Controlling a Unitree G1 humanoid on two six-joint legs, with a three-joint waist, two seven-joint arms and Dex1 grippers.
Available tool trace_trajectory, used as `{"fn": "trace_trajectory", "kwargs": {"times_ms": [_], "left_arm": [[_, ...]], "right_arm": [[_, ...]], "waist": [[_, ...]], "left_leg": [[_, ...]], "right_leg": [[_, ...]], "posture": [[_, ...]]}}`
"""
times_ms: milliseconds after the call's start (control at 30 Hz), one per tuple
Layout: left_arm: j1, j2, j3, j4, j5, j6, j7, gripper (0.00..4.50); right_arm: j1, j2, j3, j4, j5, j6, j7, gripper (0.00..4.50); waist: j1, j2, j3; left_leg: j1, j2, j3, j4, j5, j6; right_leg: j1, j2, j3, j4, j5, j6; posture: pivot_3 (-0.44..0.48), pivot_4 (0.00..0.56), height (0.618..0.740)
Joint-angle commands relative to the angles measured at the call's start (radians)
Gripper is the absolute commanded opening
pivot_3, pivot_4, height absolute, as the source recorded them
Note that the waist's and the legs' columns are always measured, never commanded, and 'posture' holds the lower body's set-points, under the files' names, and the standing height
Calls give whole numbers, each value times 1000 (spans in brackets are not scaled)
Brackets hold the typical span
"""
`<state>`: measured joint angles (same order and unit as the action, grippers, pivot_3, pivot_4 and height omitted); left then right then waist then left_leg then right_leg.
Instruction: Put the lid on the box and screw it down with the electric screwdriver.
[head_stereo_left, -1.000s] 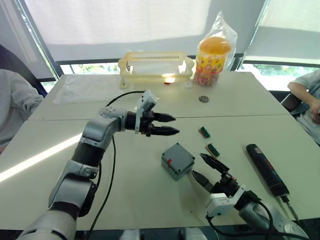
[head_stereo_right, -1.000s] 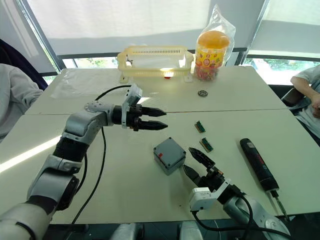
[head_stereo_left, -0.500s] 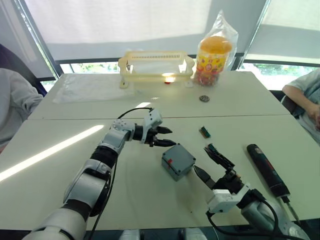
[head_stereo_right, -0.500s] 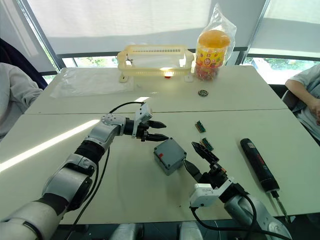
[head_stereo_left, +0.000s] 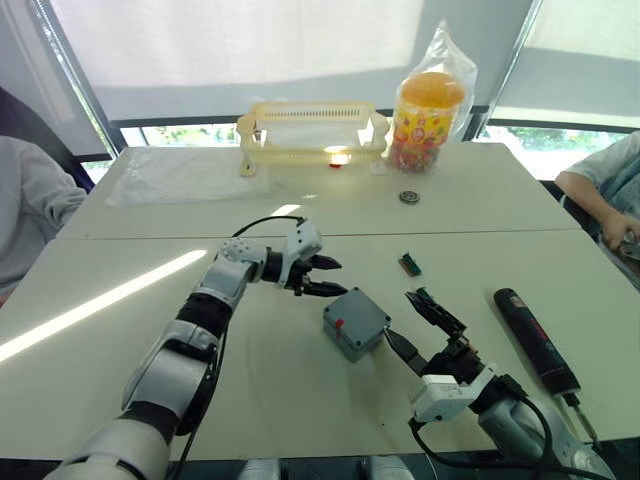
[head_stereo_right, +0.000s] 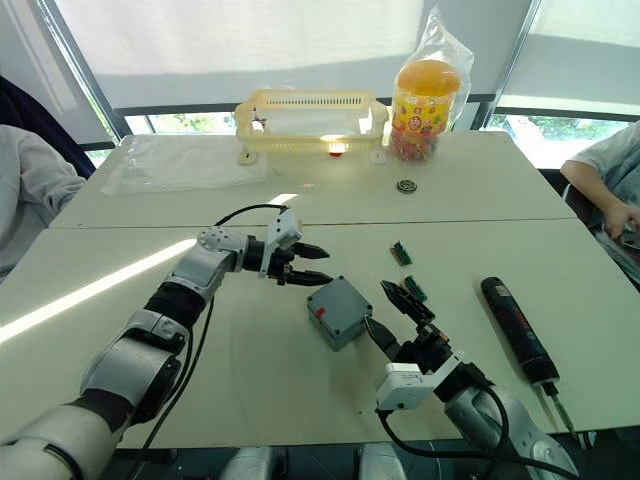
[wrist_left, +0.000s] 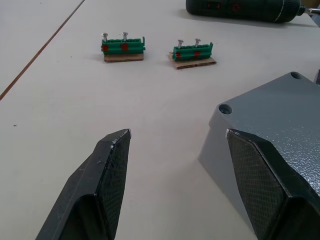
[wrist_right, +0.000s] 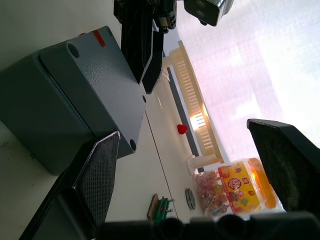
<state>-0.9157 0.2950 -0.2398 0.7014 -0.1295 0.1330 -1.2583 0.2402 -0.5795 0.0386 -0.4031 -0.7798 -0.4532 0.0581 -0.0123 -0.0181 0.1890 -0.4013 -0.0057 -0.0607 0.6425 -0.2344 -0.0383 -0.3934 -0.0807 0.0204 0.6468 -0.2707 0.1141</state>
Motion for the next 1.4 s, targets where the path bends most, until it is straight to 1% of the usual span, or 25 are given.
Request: {"fn": "trace_trajectory", "kwargs": {"times_ms": [33, 800, 1400], "left_arm": [[5, -5, -1, -53, -2, 7, -17, 3115], [29, -36, -12, -78, 22, -3, -3, 3115], [40, -62, -11, -80, 40, -18, 42, 3115]], "right_arm": [[-16, 11, 5, -33, 10, -13, -3, 4438], [8, 21, -24, -33, -2, -5, -22, 4438], [17, 25, -20, -38, -9, -16, -27, 4438]], "waist": [[0, 0, 0], [1, 0, 0], [1, 0, 0]], "left_leg": [[0, 0, 0, 0, 0, 0], [0, 0, 0, 0, 0, 0], [0, 0, 0, 0, 0, 0]], "right_leg": [[0, 0, 0, 0, 0, 0], [0, 0, 0, 0, 0, 0], [0, 0, 0, 0, 0, 0]], "posture": [[0, 150, 740], [0, 150, 740], [0, 150, 740]]}}
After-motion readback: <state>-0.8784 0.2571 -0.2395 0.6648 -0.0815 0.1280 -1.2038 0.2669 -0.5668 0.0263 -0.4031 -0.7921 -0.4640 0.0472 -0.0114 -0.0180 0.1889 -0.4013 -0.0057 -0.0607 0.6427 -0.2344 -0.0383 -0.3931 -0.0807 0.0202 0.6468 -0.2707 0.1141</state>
